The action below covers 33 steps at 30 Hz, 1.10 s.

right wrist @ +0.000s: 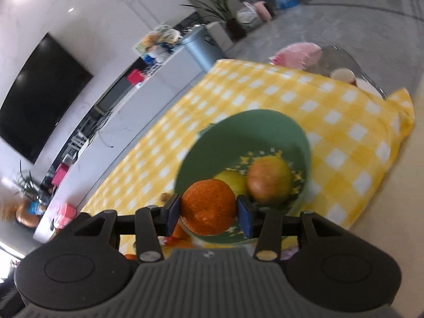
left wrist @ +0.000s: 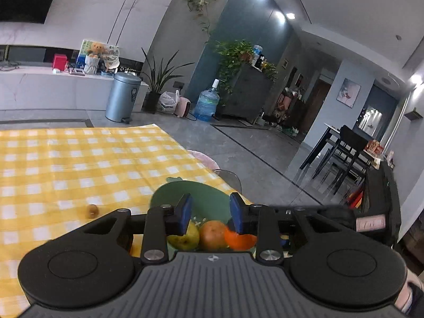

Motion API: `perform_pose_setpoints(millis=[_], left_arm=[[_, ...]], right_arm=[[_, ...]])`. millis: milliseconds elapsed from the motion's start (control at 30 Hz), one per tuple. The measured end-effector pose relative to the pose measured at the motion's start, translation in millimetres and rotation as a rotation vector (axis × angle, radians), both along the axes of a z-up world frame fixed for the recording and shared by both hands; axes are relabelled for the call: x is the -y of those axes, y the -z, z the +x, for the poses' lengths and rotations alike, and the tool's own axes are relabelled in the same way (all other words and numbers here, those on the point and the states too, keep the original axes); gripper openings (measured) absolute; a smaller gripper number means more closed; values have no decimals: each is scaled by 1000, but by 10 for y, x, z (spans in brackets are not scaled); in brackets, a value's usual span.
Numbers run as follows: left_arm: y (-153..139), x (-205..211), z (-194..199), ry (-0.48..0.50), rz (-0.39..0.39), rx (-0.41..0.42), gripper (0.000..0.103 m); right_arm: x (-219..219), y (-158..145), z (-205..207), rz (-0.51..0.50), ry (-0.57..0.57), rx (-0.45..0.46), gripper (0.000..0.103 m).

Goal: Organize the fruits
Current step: 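Carry both oranges over the green colander and lower them in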

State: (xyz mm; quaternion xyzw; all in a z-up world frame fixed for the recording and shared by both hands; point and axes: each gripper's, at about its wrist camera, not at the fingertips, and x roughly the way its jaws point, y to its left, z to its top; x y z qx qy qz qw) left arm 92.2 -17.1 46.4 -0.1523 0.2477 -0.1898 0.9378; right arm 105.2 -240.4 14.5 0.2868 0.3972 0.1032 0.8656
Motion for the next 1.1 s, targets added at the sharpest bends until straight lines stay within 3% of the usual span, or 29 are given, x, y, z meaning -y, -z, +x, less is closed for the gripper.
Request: perform_pose_setpoints(millis=[167, 333, 400, 500, 600, 900, 1100], left_arm=[[303, 3, 252, -64, 29, -103, 31], [540, -153, 237, 33, 48, -204, 32], [621, -195, 268, 58, 55, -231, 37], [711, -126, 257, 113, 144, -226, 44], [846, -12, 201, 193, 222, -242, 44], [1012, 290, 251, 217, 451, -180, 48], [1125, 379, 371, 211, 495, -211, 54]], right_arm=[[53, 191, 87, 0, 16, -46, 43], [34, 329, 150, -2, 21, -72, 43], [28, 388, 177, 0, 22, -81, 43], [20, 391, 167, -1, 15, -78, 43], [28, 398, 173, 1, 14, -76, 43], [44, 398, 168, 20, 5, -71, 43], [26, 393, 172, 19, -1, -68, 43]])
